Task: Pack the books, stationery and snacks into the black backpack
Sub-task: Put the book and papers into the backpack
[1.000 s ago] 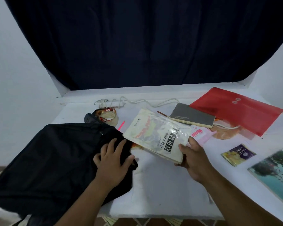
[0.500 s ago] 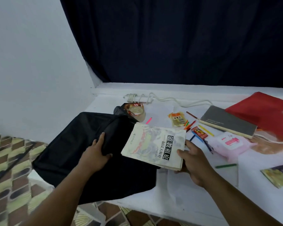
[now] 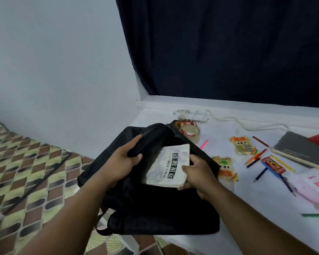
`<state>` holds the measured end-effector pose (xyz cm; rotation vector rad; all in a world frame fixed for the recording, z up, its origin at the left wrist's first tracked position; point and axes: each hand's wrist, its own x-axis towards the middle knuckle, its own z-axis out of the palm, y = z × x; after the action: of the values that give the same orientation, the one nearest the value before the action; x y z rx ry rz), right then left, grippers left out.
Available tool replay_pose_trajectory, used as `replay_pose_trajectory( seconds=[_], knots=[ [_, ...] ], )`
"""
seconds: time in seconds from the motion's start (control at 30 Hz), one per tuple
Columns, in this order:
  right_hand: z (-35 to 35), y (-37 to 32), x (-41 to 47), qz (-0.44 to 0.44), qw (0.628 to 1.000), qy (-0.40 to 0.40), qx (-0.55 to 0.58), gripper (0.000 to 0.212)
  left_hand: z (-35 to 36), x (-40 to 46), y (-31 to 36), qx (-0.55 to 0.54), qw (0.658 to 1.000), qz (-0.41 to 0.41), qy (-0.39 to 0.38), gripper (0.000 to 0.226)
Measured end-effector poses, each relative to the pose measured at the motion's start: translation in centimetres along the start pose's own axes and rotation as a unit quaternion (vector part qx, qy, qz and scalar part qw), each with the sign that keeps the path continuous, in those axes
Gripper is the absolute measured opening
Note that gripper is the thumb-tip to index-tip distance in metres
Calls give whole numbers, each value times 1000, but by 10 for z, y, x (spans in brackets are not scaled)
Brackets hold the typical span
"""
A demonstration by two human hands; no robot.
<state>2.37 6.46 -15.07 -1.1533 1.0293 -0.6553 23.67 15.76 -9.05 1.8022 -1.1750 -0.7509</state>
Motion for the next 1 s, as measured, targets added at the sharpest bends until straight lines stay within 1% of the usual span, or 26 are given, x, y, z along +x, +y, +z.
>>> replay_pose_trajectory(
  seconds=[0.13,0.23,0.3,0.33,0.37,0.4,0.5,0.53,0.63,0.67,0.77,0.83,0.93,0.97,1.0],
  knots=[
    [40,10,25,42,998,-4,56,29,-3,2,-6,-25,1000,4,-14,61],
    [63,17,42,58,995,-43,76,31,-12,4,-10,-52,999,0,-11,60],
    [75,23,52,54,996,-72,9,45,-20,7,-14,-64,998,-3,-10,59],
    [80,26,56,51,995,-72,-35,51,-23,8,-15,-70,997,-3,-12,59],
    [84,28,58,45,994,-65,-69,52,-27,10,-17,-75,997,-3,-15,59],
    [88,31,60,35,994,-53,-89,48,-29,12,-18,-81,997,-4,-19,59],
    [94,35,62,12,994,9,-112,37,-33,14,-21,-92,995,-8,-37,59],
    [96,36,61,6,993,28,-114,38,-34,15,-22,-93,995,-9,-43,59],
    [100,39,60,-12,991,75,-113,50,-35,18,-27,-103,993,-14,-62,58],
    [101,41,61,-20,989,90,-117,48,-35,19,-29,-107,992,-15,-68,58],
    [100,44,62,-35,986,108,-126,26,-33,22,-33,-122,989,-21,-81,57],
    [97,42,59,-39,985,107,-128,22,-29,24,-35,-124,988,-21,-88,58],
    [81,38,47,-33,985,134,-101,21,-17,27,-40,-93,991,2,-94,60],
    [72,37,42,-36,984,149,-96,20,-10,28,-43,-67,994,10,-89,60],
    [61,35,36,-42,980,166,-97,18,-1,29,-45,-16,997,15,-76,62]
  ],
)
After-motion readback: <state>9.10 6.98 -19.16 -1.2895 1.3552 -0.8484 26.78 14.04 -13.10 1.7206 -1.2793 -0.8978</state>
